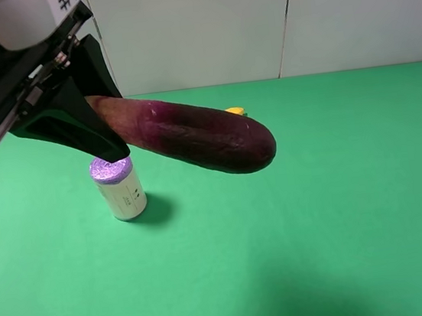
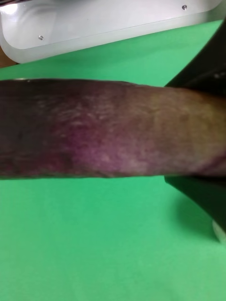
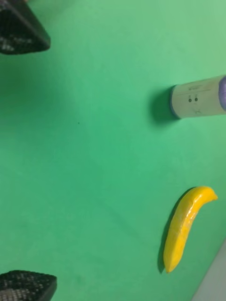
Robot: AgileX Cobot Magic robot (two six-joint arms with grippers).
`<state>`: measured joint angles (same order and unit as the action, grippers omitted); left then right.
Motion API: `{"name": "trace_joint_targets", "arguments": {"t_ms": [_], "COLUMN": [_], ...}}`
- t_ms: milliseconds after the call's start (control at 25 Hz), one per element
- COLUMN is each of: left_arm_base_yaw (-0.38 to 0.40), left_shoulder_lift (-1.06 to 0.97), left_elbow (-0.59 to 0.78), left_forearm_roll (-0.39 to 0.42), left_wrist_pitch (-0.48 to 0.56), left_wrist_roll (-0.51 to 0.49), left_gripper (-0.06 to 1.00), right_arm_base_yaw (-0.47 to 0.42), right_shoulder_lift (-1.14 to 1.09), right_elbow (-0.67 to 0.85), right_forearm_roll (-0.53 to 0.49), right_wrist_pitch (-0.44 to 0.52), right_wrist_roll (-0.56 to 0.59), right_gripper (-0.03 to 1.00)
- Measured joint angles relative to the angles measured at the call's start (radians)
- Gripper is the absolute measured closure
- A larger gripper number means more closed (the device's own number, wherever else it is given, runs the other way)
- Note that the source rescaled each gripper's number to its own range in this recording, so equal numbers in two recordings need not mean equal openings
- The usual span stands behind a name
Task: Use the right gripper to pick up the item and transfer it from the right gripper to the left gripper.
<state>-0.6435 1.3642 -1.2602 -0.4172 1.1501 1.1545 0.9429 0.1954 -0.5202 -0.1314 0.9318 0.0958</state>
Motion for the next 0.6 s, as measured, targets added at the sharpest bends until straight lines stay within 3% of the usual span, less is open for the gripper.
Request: {"name": "trace_joint_targets", "arguments": {"t_ms": [240, 600], "left_arm_base_yaw": [0.0, 0.0], "left_shoulder_lift": [0.0, 0.0], "left_elbow": [0.0, 0.0], "left_forearm_roll": [0.0, 0.0], "left_wrist_pitch": [0.0, 0.0], "left_wrist_roll": [-0.001, -0.001], "left_gripper": [0.94, 0.94], "right_arm_base_yaw": [0.0, 0.0], "right_shoulder_lift": [0.0, 0.0], "right_elbow": [0.026, 0.028], "right_forearm_roll": [0.035, 0.057], "right_wrist_pitch": [0.087, 0.087], "right_wrist_roll": [-0.002, -0.005], "right_gripper": [-0.03, -0.03]}}
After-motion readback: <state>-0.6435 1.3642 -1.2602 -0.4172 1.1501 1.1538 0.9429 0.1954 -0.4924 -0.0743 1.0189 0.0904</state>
